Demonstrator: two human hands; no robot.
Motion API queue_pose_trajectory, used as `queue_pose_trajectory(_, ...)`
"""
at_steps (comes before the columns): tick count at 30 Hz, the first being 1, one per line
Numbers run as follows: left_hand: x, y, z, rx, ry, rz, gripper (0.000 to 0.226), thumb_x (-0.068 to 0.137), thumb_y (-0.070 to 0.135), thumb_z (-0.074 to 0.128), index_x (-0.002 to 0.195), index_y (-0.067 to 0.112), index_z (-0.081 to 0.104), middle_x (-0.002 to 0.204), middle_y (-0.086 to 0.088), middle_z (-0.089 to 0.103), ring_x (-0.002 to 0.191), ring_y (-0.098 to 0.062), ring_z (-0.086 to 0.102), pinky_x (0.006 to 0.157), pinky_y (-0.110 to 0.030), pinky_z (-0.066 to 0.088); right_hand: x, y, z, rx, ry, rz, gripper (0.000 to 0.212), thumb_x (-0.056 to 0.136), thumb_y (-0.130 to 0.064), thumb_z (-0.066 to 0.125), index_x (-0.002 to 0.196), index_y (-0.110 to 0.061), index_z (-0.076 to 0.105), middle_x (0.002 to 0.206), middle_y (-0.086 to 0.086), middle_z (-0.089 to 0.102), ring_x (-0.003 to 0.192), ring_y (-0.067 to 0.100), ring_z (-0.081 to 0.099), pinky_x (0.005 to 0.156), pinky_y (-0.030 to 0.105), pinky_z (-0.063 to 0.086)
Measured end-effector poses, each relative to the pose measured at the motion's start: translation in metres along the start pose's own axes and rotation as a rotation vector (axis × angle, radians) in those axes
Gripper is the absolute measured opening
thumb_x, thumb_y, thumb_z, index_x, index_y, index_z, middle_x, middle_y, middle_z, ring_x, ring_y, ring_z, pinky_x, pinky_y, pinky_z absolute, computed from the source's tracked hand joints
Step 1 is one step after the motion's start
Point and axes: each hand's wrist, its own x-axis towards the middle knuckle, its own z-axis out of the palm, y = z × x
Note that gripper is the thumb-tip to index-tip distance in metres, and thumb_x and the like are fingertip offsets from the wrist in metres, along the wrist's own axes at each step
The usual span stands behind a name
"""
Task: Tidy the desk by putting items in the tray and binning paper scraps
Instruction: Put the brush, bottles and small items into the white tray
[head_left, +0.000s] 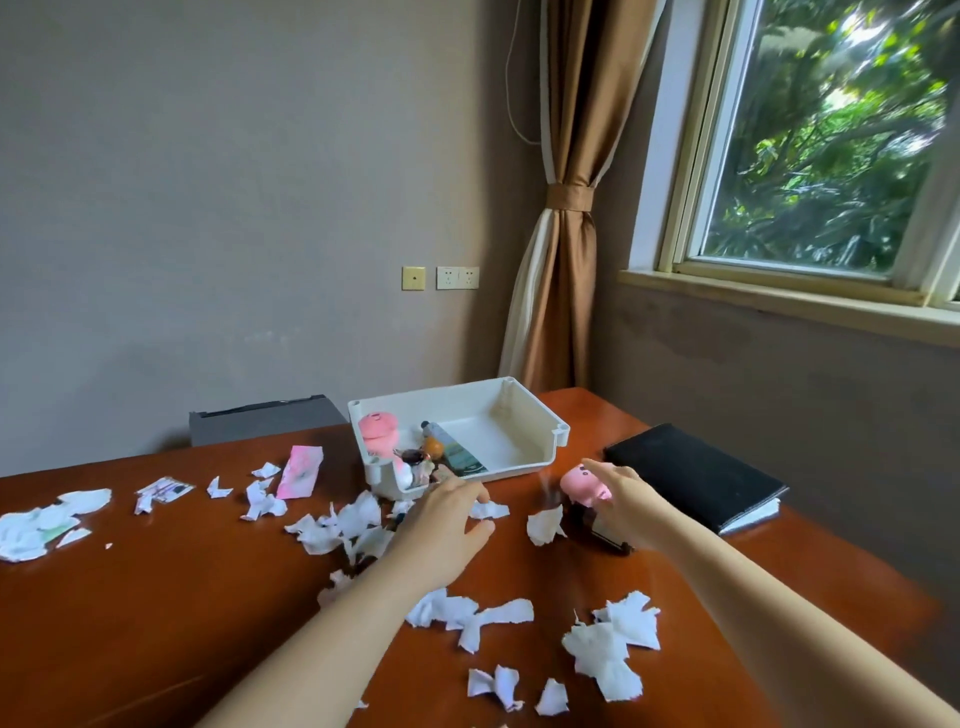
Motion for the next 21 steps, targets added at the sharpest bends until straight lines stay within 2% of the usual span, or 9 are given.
queue_pose_trajectory(2,0.0,0.007,0.014,-0.014,-0.02,0.001,0.032,0.095,0.032,0.05,0.126,0.024,0.05,0.134,0.006,0.046,0.122,-0.013,0.045,0.098,-0.029,0.043,0.0,0.007,0.01,-0.009,-0.014,-0.012,0.052,0.099,-0.022,0.04,0.148,-0.028,0.023,0.152,0.009,0.025,0.122,0.025,0.045,0.103,0.033,0.041)
queue_pose_trajectory(5,0.006,0.022,0.035,-0.006,-0.034,0.039,0.035,0.096,0.032,0.047,0.13,0.025,0.047,0.135,0.007,0.044,0.126,-0.013,0.041,0.104,-0.03,0.036,0.006,0.012,0.017,-0.08,0.035,-0.02,0.056,0.098,-0.021,0.04,0.148,-0.033,0.018,0.153,0.004,0.021,0.13,0.029,0.034,0.104,0.037,0.039)
queue_pose_trajectory(9,0.022,0.041,0.064,0.003,-0.013,0.055,0.04,0.097,0.035,0.042,0.135,0.024,0.042,0.138,0.007,0.041,0.13,-0.013,0.038,0.109,-0.031,0.028,0.021,0.015,0.013,-0.188,0.177,-0.051,0.042,0.101,-0.03,0.032,0.143,-0.031,0.031,0.15,0.001,0.031,0.133,0.025,0.029,0.103,0.036,0.039)
queue_pose_trajectory(13,0.036,0.053,0.089,-0.01,-0.019,0.061,0.049,0.097,0.04,0.041,0.144,0.028,0.032,0.148,0.009,0.033,0.138,-0.013,0.028,0.114,-0.033,0.023,0.037,0.023,0.003,-0.16,0.103,-0.093,0.048,0.101,-0.029,0.035,0.147,-0.031,0.022,0.154,-0.003,0.028,0.142,0.023,0.021,0.11,0.039,0.032)
queue_pose_trajectory(15,0.041,0.054,0.097,0.006,-0.025,0.057,0.051,0.098,0.042,0.039,0.146,0.03,0.026,0.149,0.01,0.03,0.14,-0.012,0.025,0.115,-0.034,0.018,0.045,0.027,0.001,-0.154,0.068,-0.155,0.05,0.101,-0.031,0.034,0.148,-0.034,0.019,0.155,-0.003,0.029,0.143,0.022,0.022,0.111,0.04,0.032)
queue_pose_trajectory(17,0.044,0.052,0.104,0.034,-0.033,0.062,0.052,0.098,0.044,0.036,0.147,0.032,0.022,0.151,0.01,0.027,0.14,-0.012,0.023,0.116,-0.036,0.015,0.052,0.029,0.001,-0.211,0.035,-0.203,0.049,0.1,-0.032,0.035,0.147,-0.036,0.021,0.151,-0.003,0.035,0.139,0.022,0.031,0.109,0.038,0.034)
queue_pose_trajectory(21,0.047,0.047,0.108,0.061,-0.031,0.091,0.05,0.098,0.046,0.034,0.146,0.037,0.024,0.15,0.012,0.027,0.139,-0.012,0.023,0.115,-0.035,0.015,0.062,0.032,0.004,-0.267,-0.006,-0.201,0.044,0.097,-0.035,0.04,0.141,-0.037,0.032,0.134,0.001,0.05,0.124,0.024,0.044,0.1,0.035,0.037)
